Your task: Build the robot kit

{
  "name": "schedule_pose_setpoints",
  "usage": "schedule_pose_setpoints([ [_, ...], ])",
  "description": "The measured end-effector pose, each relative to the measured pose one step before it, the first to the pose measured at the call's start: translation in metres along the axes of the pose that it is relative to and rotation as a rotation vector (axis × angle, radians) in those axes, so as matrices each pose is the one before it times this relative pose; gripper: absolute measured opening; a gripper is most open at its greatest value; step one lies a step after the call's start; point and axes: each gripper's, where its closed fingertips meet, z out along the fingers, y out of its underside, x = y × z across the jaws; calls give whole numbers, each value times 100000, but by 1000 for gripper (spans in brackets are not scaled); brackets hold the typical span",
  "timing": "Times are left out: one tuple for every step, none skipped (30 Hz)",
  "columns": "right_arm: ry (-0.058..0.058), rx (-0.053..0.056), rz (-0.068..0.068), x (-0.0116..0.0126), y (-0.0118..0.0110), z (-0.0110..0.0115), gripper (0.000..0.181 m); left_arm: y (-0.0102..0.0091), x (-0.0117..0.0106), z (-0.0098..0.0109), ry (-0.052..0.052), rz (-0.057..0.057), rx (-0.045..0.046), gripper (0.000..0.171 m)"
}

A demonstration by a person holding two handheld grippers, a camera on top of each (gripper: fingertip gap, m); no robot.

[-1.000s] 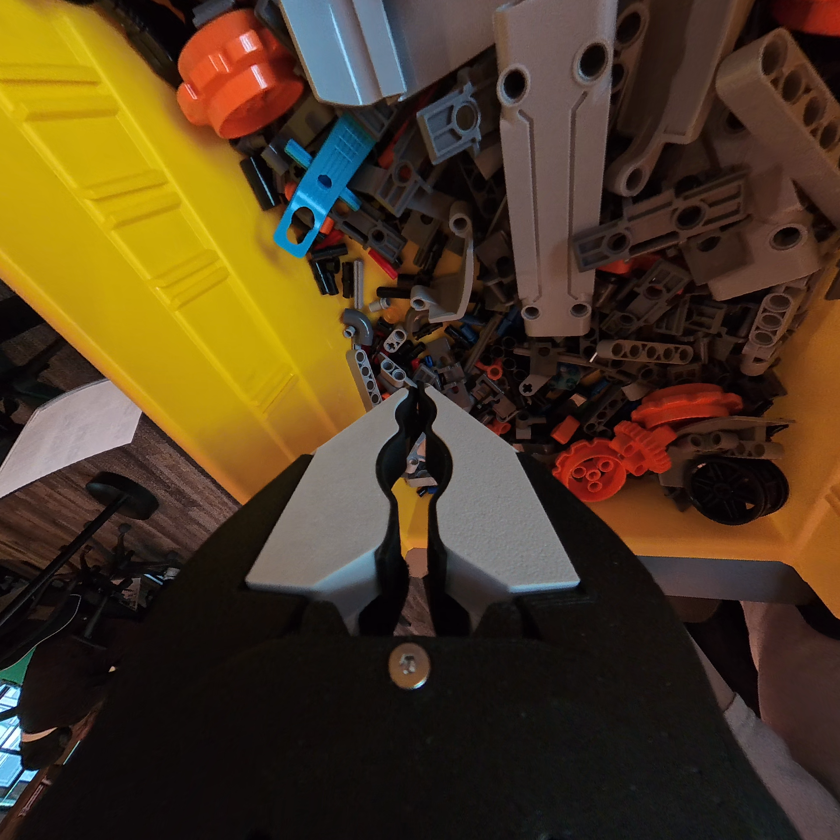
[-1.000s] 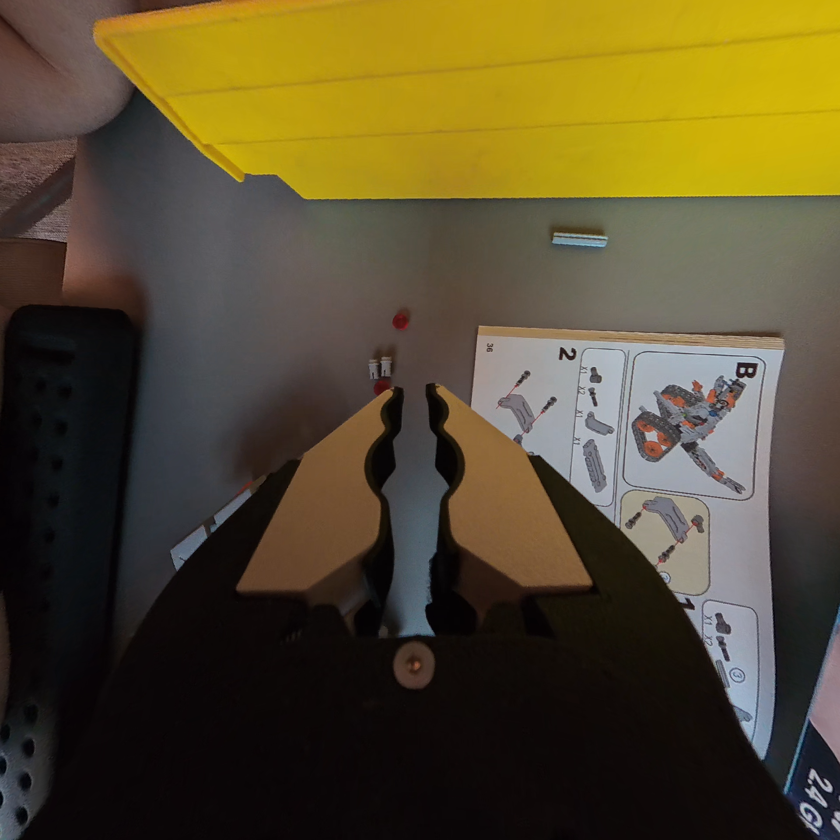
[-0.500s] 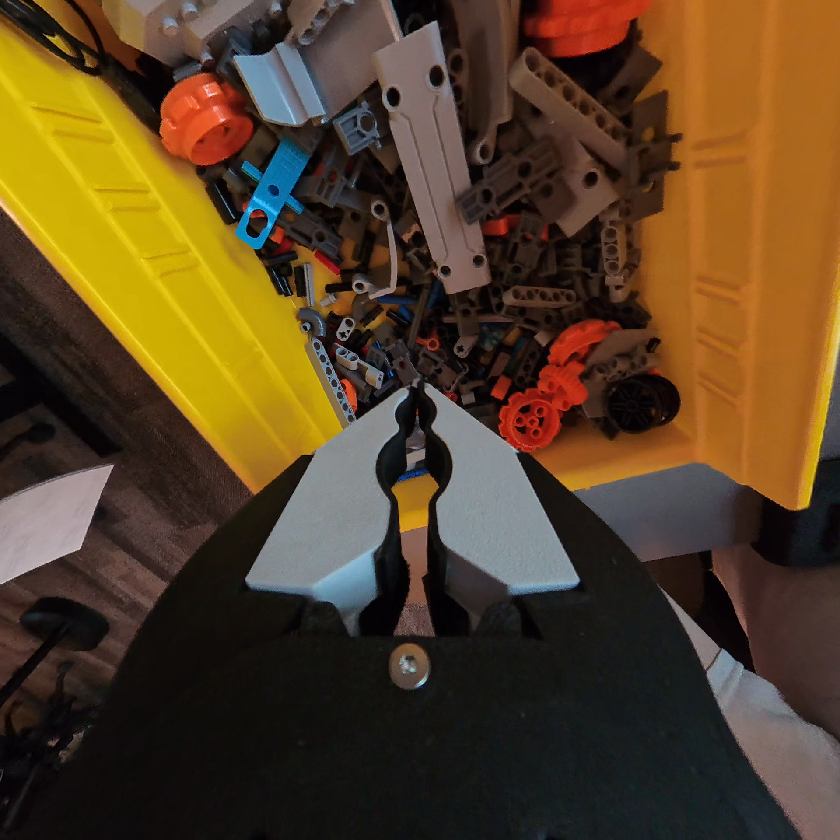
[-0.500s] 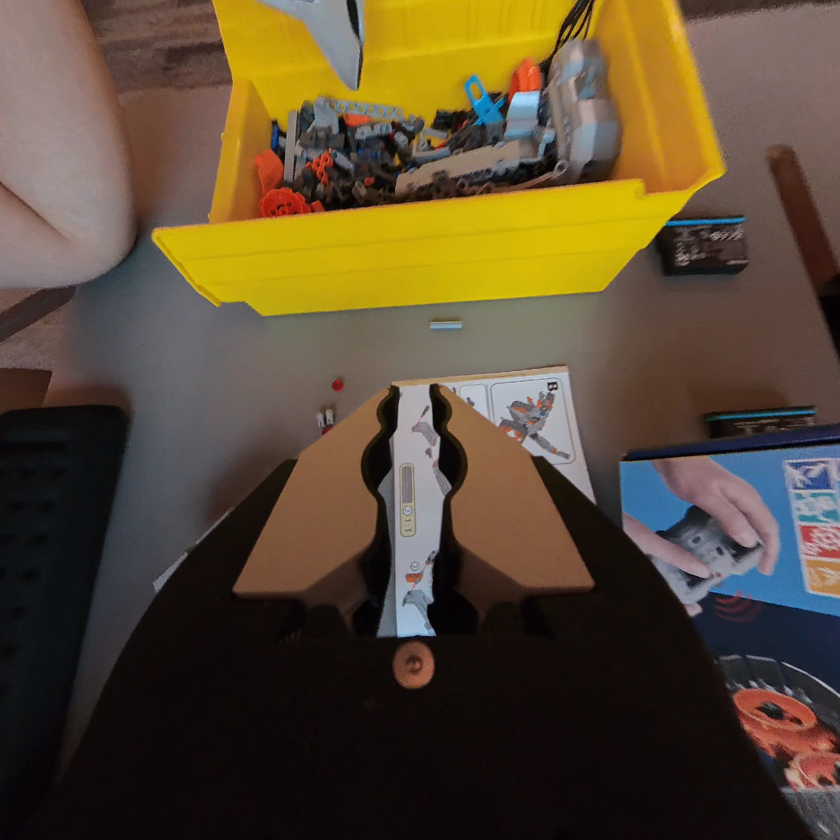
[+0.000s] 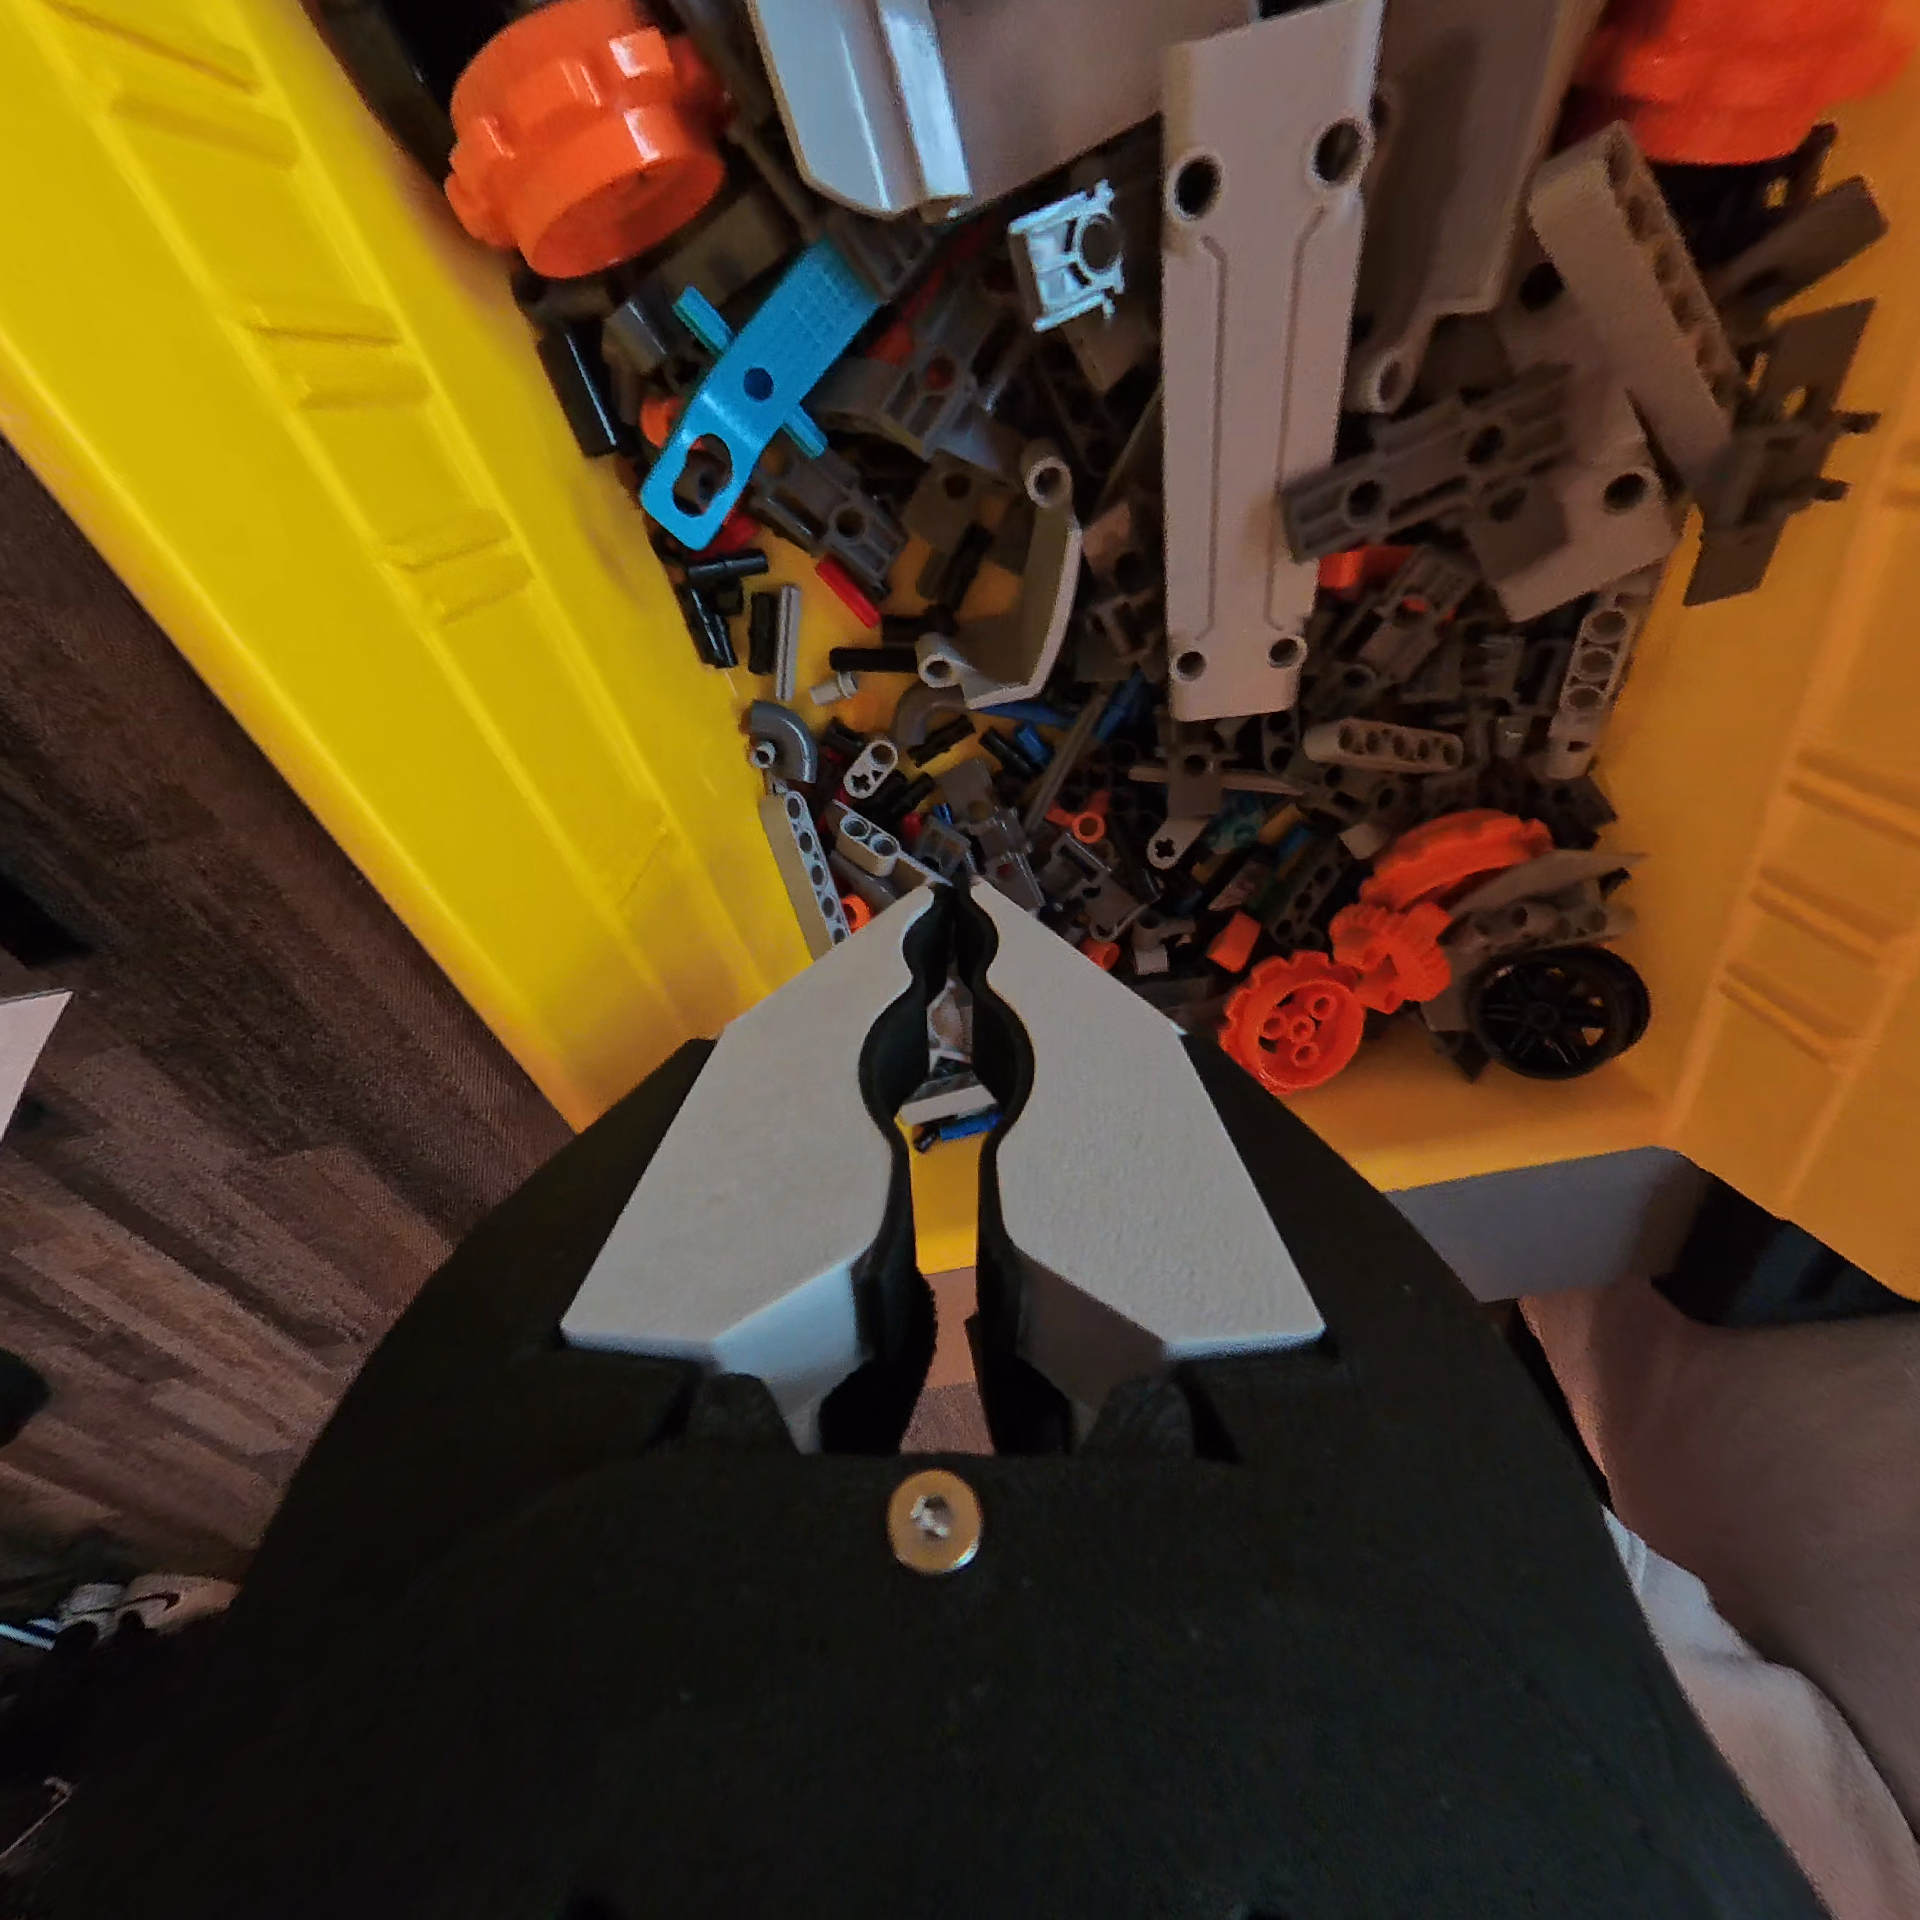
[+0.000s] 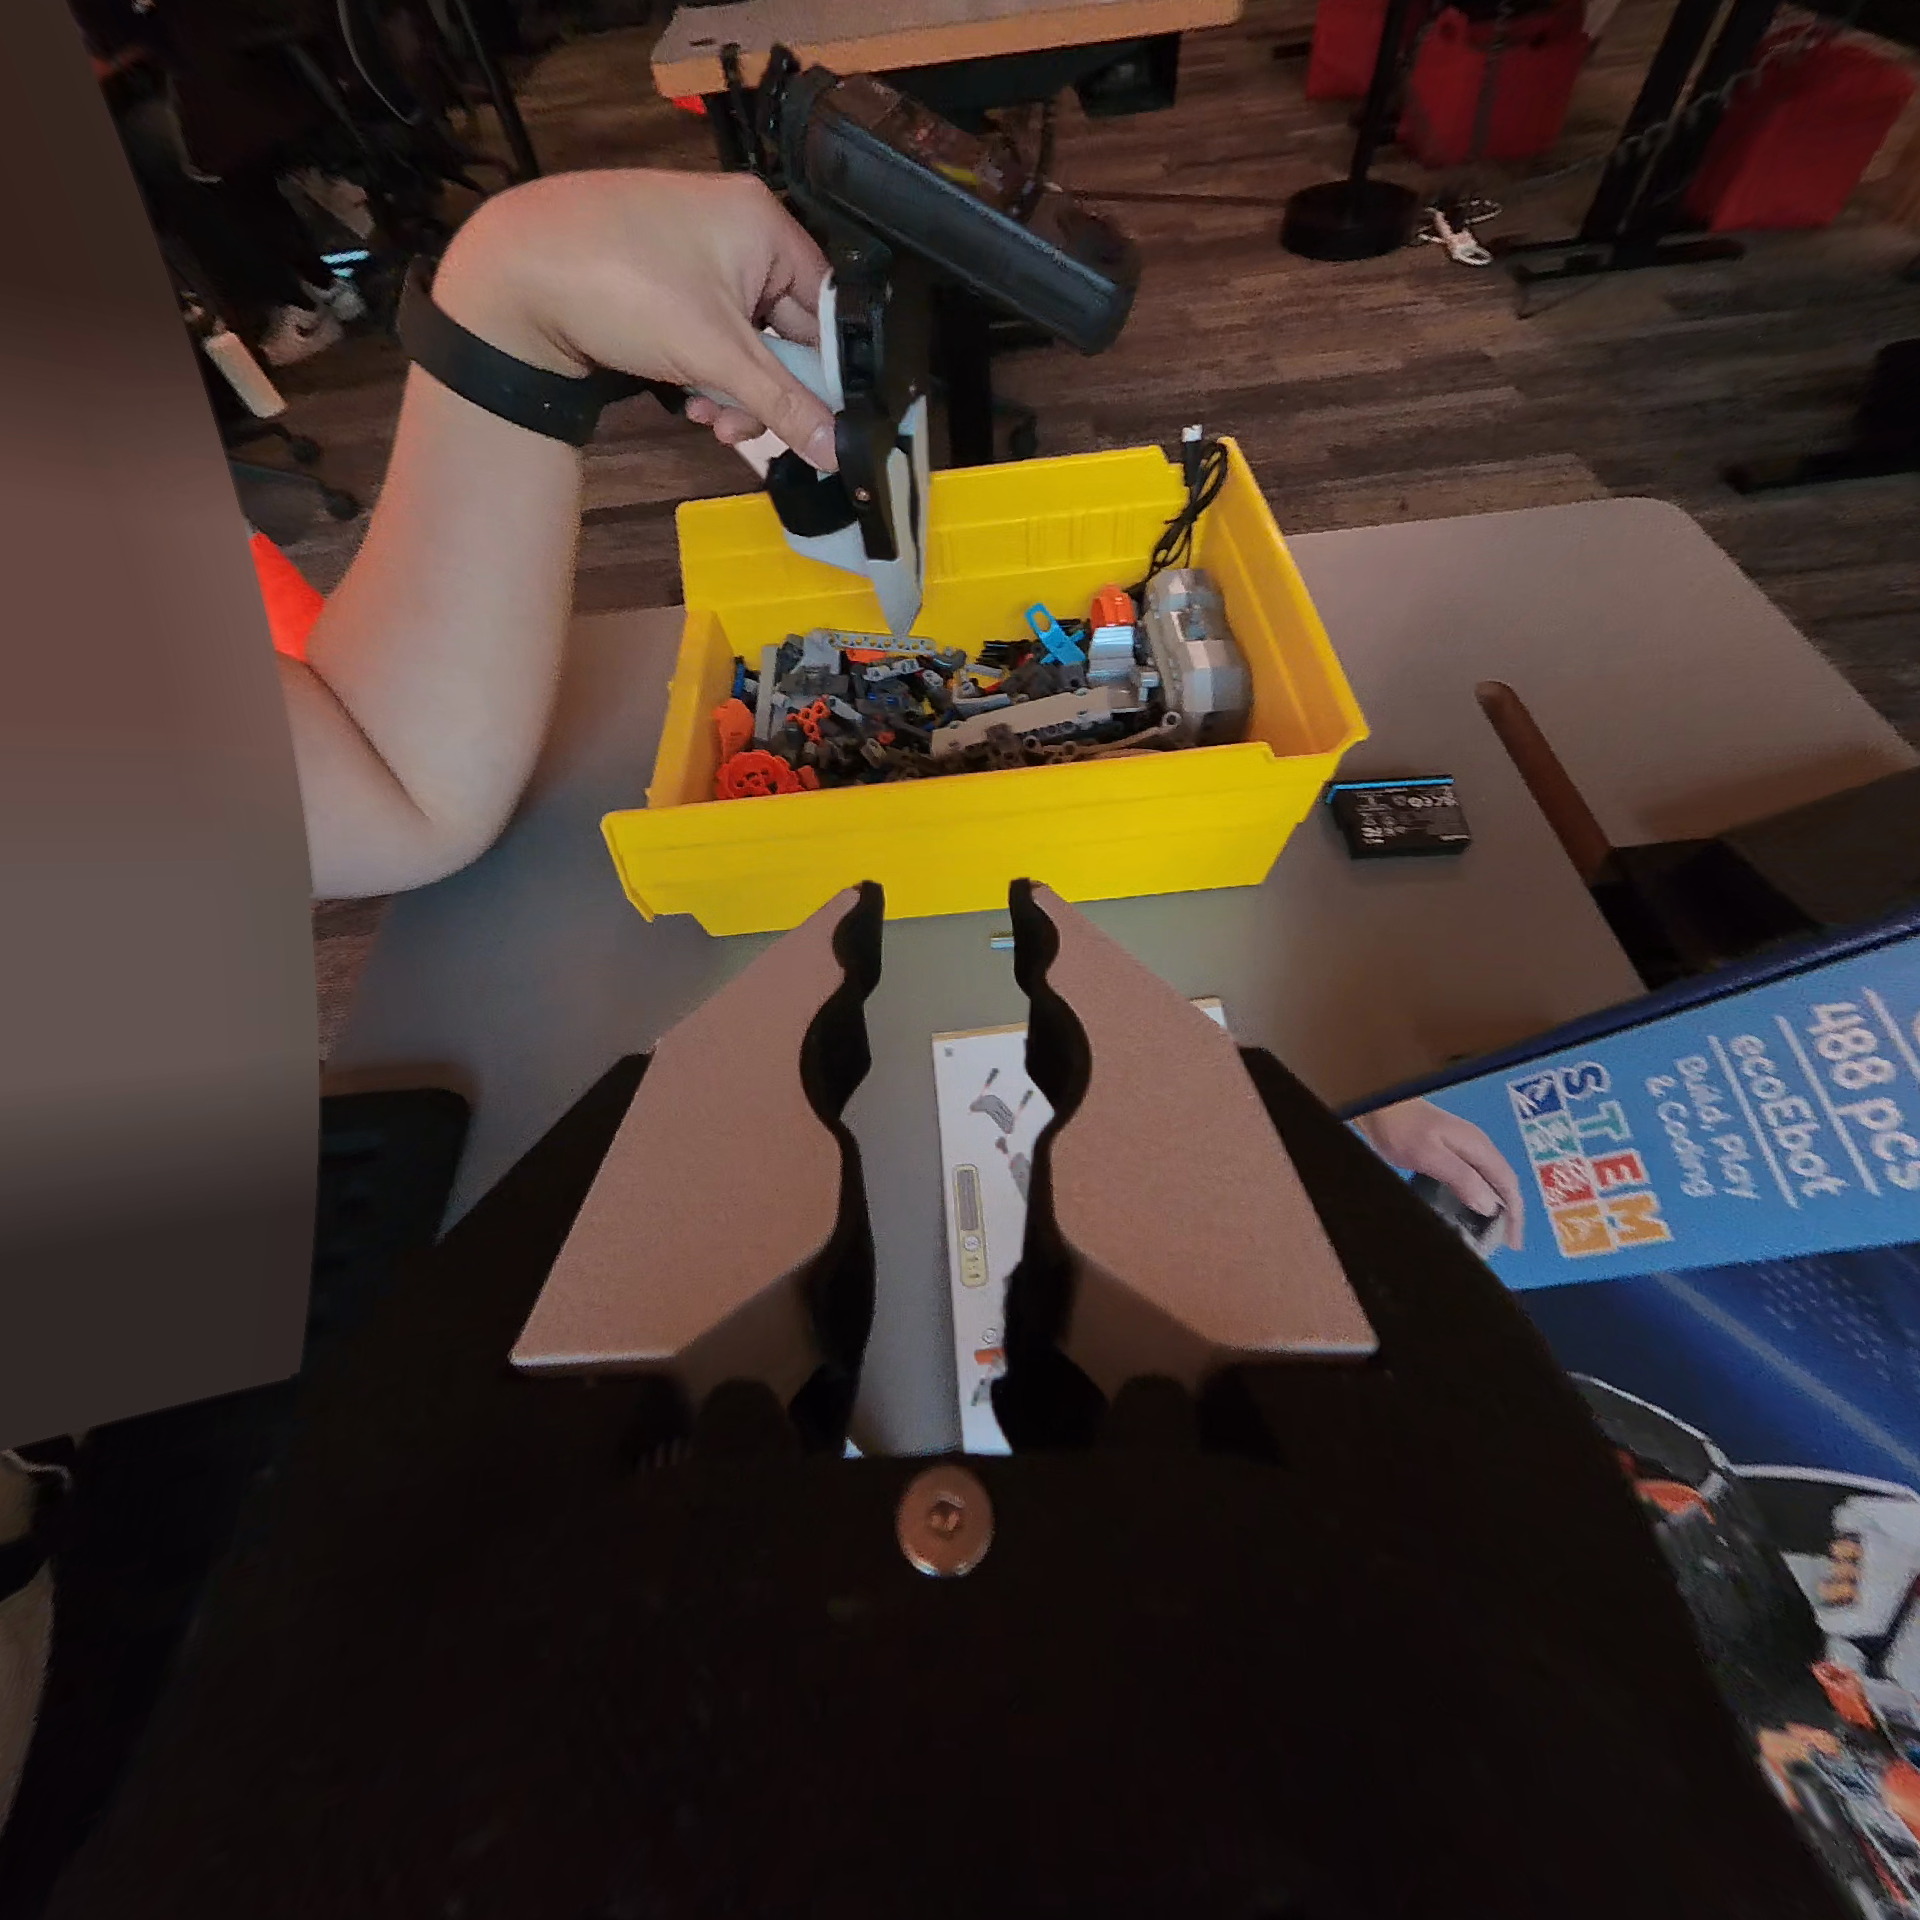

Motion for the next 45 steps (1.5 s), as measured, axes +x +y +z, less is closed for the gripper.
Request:
schedule_pose_setpoints([
  [1304,360,389,289,-32,-236,25,-73,-206,217,-535,-496,-887,0],
  [200,672,1213,158,-73,-165,25,-139,-229,168,-978,-423,-441,0],
  [-802,639,1493,-19,-95,-114,25,-288,-232,89,-958,-317,443,0],
  [-1091,544,1259,-89,-81,-73,24,-424,-260,-8,-1083,-35,1210,0],
  [-617,540,728,-61,-90,-56,24,-558,-485,-119,-2546,304,1943,0],
  [168,410,172,27,-60,-47,24,-610,-668,-214,-3870,203,2720,0],
  [416,13,-275,49,2,-24,24,-520,-462,-230,-2588,-415,2689,1],
  [371,-142,-364,24,1,-26,24,-385,-25,-222,207,-852,2279,4],
  [267,200,-360,-17,-46,-49,24,-264,238,-166,1808,-676,1750,6],
  [410,649,-323,15,-111,-70,24,-152,227,-114,1481,-242,1156,7],
  [402,623,-282,31,-120,-74,24,-16,135,-24,816,103,310,9],
  [194,140,-160,11,-43,-58,24,103,116,64,524,305,-576,12],
  [160,53,-65,31,-17,-54,24,125,65,167,206,402,-1021,15],
  [214,161,104,47,-21,-27,24,-4,-57,209,-456,338,-846,15],
  [-140,58,109,-3,-1,-22,24,-140,-51,255,-366,82,-422,17],
  [-126,-180,92,8,39,-2,24,-207,58,316,422,-375,-505,19],
  [302,-267,-46,56,51,-1,24,-253,27,341,145,-610,-605,24],
  [537,-158,-202,91,26,-21,24,-322,-77,350,-585,-390,-313,26],
  [392,-107,-269,68,18,-40,24,-313,-102,365,-702,-256,-223,28],
  [233,-54,-135,47,-2,-61,24,-268,-122,319,-708,-565,-317,30],
  [182,139,23,51,-34,-68,24,-209,-137,272,-675,-1010,-278,31],
  [117,327,119,39,-59,-86,24,-156,-72,183,-213,-1145,-92,31],
  [148,381,147,52,-74,-94,24,-130,21,65,347,-896,173,31],
  [260,453,67,77,-77,-107,24,-140,2,-88,266,-662,790,31],
  [403,653,82,98,-123,-132,24,-214,-58,-251,-87,-673,1649,31],
  [380,824,103,99,-138,-147,24,-270,-46,-401,90,-718,2472,31],
  [353,757,172,110,-128,-136,24,-375,26,-542,652,-653,3316,31],
  [367,743,136,104,-129,-128,24,-450,79,-642,996,-571,3939,31],
  [483,717,21,116,-122,-109,25,-461,105,-707,1107,-431,4097,31],
  [584,931,-280,100,-159,-96,25,-420,202,-741,1343,-112,3881,31],
  [359,1211,-661,45,-195,-74,26,-414,305,-770,1651,455,3889,33],
  [326,1044,-876,6,-186,-36,26,-450,357,-833,1625,853,4110,34],
  [718,1098,-1258,16,-193,-25,27,-481,344,-920,1226,984,4366,34],
  [1063,1455,-1909,17,-262,-5,29,-562,328,-1037,850,1091,4862,34],
  [992,1987,-2639,-80,-360,-5,31,-676,391,-1141,898,1157,5632,34],
  [1269,2208,-2975,-102,-410,-13,33,-754,478,-1233,1269,1147,6073,34],
  [1773,1589,-2662,-58,-353,-13,37,-789,539,-1274,1532,1266,6147,34],
  [1862,1029,-2444,-53,-298,-18,43,-864,594,-1292,1614,1658,6473,35],
  [1256,783,-2045,-150,-273,-38,49,-998,574,-1328,1347,1951,7055,36],
  [779,1065,-1489,-215,-336,-80,53,-1071,530,-1334,1118,1871,7429,40],
  [721,1623,-985,-200,-430,-126,58,-1061,588,-1334,1495,1801,7223,42],
  [787,2017,-554,-210,-491,-159,63,-1070,620,-1303,1683,1917,7075,43],
  [910,2364,-331,-196,-557,-198,66,-1067,567,-1213,1248,1927,7149,44],
  [1204,2814,24,-160,-647,-175,71,-914,540,-1058,1381,1731,6465,44],
  [1003,3350,406,-203,-754,-116,78,-711,658,-845,2540,1313,4893,44],
])
